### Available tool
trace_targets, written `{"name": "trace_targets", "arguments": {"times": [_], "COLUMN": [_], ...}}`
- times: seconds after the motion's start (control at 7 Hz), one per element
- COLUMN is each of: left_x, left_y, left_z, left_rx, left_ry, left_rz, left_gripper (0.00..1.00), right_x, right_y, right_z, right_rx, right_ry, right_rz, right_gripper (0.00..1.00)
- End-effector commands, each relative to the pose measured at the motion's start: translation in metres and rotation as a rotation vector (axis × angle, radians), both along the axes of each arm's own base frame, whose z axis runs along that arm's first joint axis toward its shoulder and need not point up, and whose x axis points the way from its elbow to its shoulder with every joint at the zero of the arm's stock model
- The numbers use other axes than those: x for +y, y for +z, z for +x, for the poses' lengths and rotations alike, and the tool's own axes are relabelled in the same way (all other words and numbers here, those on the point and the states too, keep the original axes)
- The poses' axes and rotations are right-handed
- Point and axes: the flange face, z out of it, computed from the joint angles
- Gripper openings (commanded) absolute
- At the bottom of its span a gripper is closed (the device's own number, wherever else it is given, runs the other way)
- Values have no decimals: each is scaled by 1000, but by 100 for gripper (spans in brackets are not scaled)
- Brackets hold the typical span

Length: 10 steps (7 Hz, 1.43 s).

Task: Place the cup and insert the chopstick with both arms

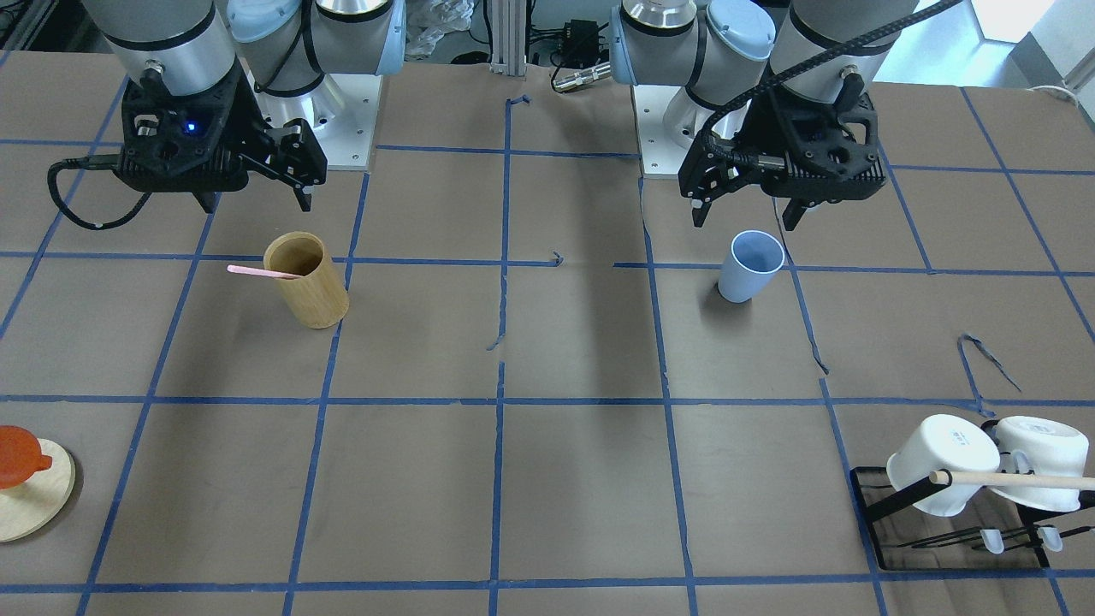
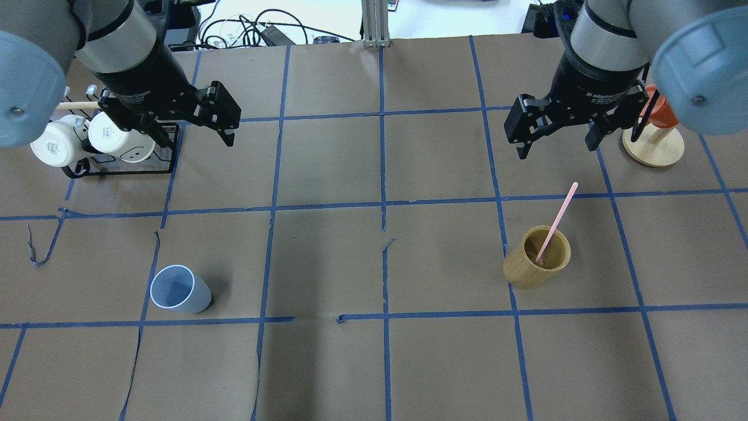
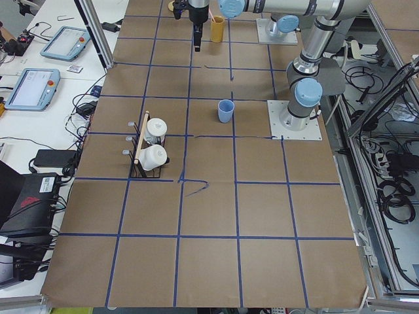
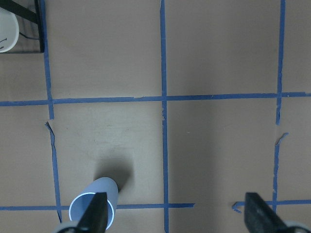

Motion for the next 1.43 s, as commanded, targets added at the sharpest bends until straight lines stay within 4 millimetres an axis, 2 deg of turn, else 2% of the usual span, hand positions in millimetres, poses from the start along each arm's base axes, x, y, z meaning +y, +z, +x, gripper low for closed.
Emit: {"name": "trace_targets", "arguments": {"times": [0.0,0.14,0.29,0.43,0.57,0.86,1.14,1.29], "left_x": [0,0,0,0,0,2,3,8], "left_y": [0,0,0,0,-1,-6,-23,-45], "left_z": [0,0,0,-1,-1,-2,-2,-2], "left_rx": [0,0,0,0,0,6,1,-5], "left_ry": [2,0,0,-1,0,-1,-1,-9], "left_rz": [-1,-1,-1,-1,2,12,48,93], "left_gripper": [100,100,100,100,100,100,100,100], "right_x": [-3,-15,-22,-37,-42,-22,-10,-8], "right_y": [0,-12,-23,-45,-54,-110,-127,-133], "right_z": [-1,-10,-33,-60,-83,-83,-80,-80], "right_rx": [10,21,16,-3,2,-23,-26,-26], "right_ry": [-13,-44,-111,-159,-197,-237,-233,-235], "right_rz": [-15,-6,9,9,-12,92,129,144], "right_gripper": [100,100,100,100,100,100,98,79]}}
